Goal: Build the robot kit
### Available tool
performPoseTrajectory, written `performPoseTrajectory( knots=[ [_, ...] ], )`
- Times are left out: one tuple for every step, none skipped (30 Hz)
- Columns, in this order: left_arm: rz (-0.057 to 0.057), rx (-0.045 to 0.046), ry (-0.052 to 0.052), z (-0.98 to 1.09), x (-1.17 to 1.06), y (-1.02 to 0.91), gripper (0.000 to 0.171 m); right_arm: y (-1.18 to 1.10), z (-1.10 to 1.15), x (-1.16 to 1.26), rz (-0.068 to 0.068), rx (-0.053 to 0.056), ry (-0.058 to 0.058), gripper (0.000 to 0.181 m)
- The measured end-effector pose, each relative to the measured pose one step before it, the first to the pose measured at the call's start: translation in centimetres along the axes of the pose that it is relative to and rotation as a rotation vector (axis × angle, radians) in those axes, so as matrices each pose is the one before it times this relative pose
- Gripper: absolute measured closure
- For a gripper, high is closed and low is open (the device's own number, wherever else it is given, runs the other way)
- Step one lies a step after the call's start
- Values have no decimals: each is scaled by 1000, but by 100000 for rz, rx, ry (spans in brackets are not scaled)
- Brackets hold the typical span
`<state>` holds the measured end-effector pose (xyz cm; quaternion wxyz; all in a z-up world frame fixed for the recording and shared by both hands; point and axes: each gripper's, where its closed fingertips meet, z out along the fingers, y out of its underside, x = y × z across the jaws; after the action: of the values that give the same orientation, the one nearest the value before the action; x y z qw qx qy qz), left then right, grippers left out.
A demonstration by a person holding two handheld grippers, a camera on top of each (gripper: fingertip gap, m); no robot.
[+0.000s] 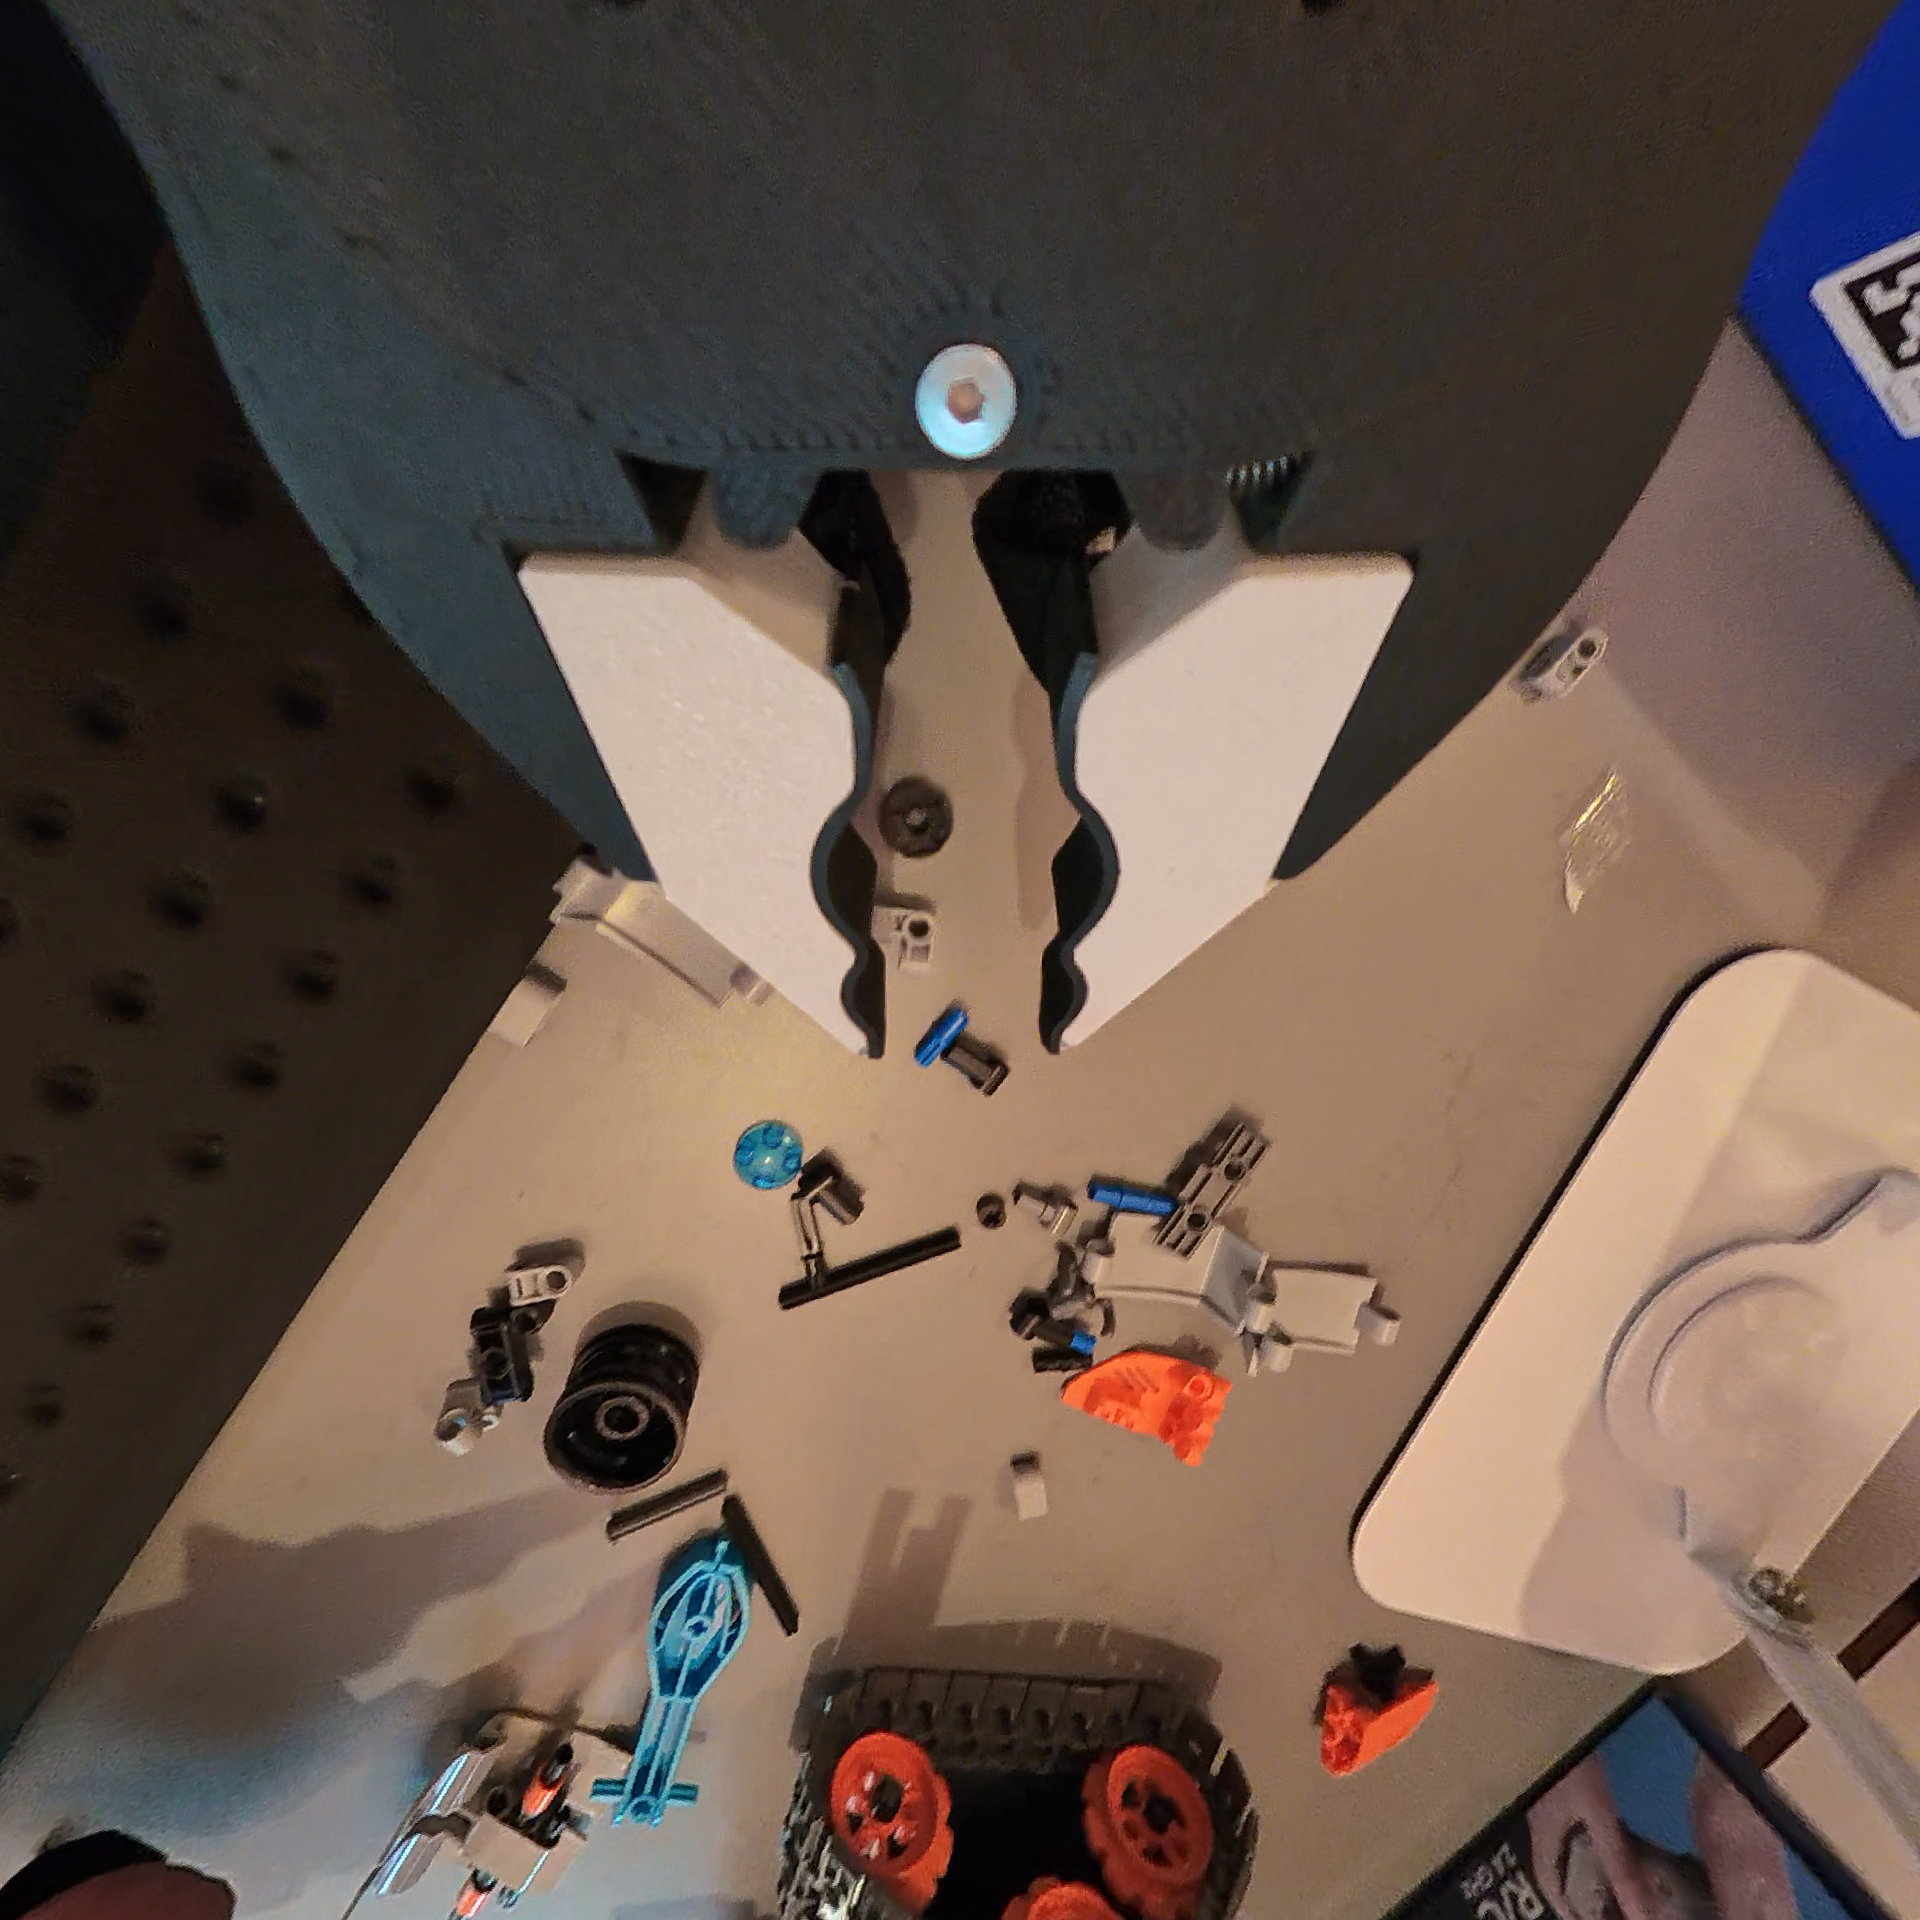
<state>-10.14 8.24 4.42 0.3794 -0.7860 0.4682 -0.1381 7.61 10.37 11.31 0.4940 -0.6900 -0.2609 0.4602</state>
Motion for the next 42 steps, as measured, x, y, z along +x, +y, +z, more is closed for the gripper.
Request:
performPoseTrajectory(
  knots=[
    [-260, -625, -566, -255, -188, 266, 144, 22, 5, 10, 77, -80, -61, 162],
    [-163, -337, -926, -283, -239, 189, 144, 20, 10, 0, 85, -126, -72, 162],
    [-376, -115, -1029, -270, -278, 156, 144, 48, 21, 8, -65, -279, 62, 162],
    [-623, -166, -512, -244, -209, 155, 144, 47, 27, 29, -291, -364, 279, 162],
    [-693, -300, -575, -212, -230, 179, 144, 42, 16, 21, -461, -314, 337, 163],
    [-508, -59, -1073, -209, -290, 154, 144, 43, 24, 12, -444, -323, 311, 163],
    [-534, -123, -832, -186, -243, 164, 145, 49, 20, 17, -383, -331, 263, 163],
    [-612, -564, 12, -142, -119, 210, 145, 52, 26, 14, -305, -318, 198, 163],
    [-469, -652, -156, -126, -117, 194, 145, 29, 14, 4, -254, -232, 116, 163],
    [-121, -342, -726, -176, -155, 151, 145, 22, 7, 17, -178, -149, 97, 163],
    [-53, -563, -556, -206, -122, 152, 146, 33, 2, 20, -123, -228, 148, 163],
    [-244, -679, -362, -219, -102, 178, 146, 35, -2, 33, -206, -217, 254, 163],
    [-391, -436, -13, -216, -62, 164, 146, 39, -9, 13, -311, -195, 175, 163],
    [-473, -524, 388, -154, -17, 199, 146, 56, 12, 5, -308, -333, 162, 163],
    [-403, -750, 547, -110, 9, 239, 146, 55, 27, 21, -290, -371, 202, 163],
    [-347, -953, 800, -58, 71, 237, 147, 41, 37, 5, -358, -338, 114, 163],
    [-47, -891, 1294, 5, 186, 212, 147, 53, 37, -11, -415, -396, 58, 163],
    [255, -896, 1241, 33, 223, 186, 147, 91, 56, -11, -401, -650, 26, 163],
    [196, -1391, 1410, 83, 244, 237, 147, 114, 77, -15, -384, -748, 86, 163],
    [303, -1474, 1132, 150, 212, 239, 147, 105, 64, -32, -453, -614, 70, 163],
    [657, -884, 1084, 182, 217, 161, 147, 78, 62, -47, -439, -498, -39, 163],
    [379, -404, 1401, 202, 245, 68, 147, 67, 50, -42, -363, -422, -30, 163],
    [-81, -363, 1768, 196, 262, 32, 147, 54, 32, 2, -251, -323, 63, 163],
    [350, -1236, 1695, 166, 248, 143, 147, 24, 15, 8, -126, -170, 93, 163],
    [810, -1556, 1282, 86, 164, 208, 147, 2, -18, 22, -2, -11, 89, 163],
    [209, -657, 428, 26, -16, 86, 146, -8, -22, 21, 143, 97, 4, 163],
    [-184, -108, 1566, 56, 130, -12, 145, 6, -25, 2, 195, 93, -65, 163],
    [31, -652, 1885, 154, 209, 44, 145, -4, -16, 4, 28, 31, -25, 163],
    [662, -1326, 651, 252, 81, 123, 145, -18, -9, -7, -154, 46, 36, 163],
    [444, -1597, 254, 300, 24, 166, 146, -24, -6, -9, -163, 86, 16, 164],
    [-131, -1856, 1358, 318, 178, 210, 146, -29, -7, 6, -85, 76, 9, 164],
    [202, -976, 991, 250, 161, 74, 148, -27, -11, -8, -46, 85, -7, 164],
    [343, -65, -127, 188, 48, -64, 150, -12, -26, 6, -31, 135, 46, 164],
    [-2, -328, -149, 163, 33, 0, 154, -17, -27, 16, -38, 82, 73, 164],
    [328, -344, 5, 136, 48, 22, 158, -12, -23, 6, -56, 69, 85, 164],
    [391, 706, -556, 71, -19, -152, 158, -18, -20, -5, -59, 112, 6, 164],
    [104, 704, 120, 84, 51, -117, 158, -3, -10, -3, -32, 48, -14, 164],
    [-303, 789, 833, 53, 102, -107, 159, 0, 11, -4, -93, -65, 14, 164],
    [-359, 155, 27, 12, -38, -22, 159, 11, 9, 10, -125, -168, 40, 164],
    [389, -352, -1452, -30, -226, 36, 159, 25, 11, -2, -182, -155, 51, 164],
    [101, 378, -461, -92, -66, -75, 159, 10, -2, -23, -170, -64, 14, 164],
    [-514, 1722, 130, -173, -1, -310, 159, -9, 19, -58, -149, 1, -132, 164]
  ],
)
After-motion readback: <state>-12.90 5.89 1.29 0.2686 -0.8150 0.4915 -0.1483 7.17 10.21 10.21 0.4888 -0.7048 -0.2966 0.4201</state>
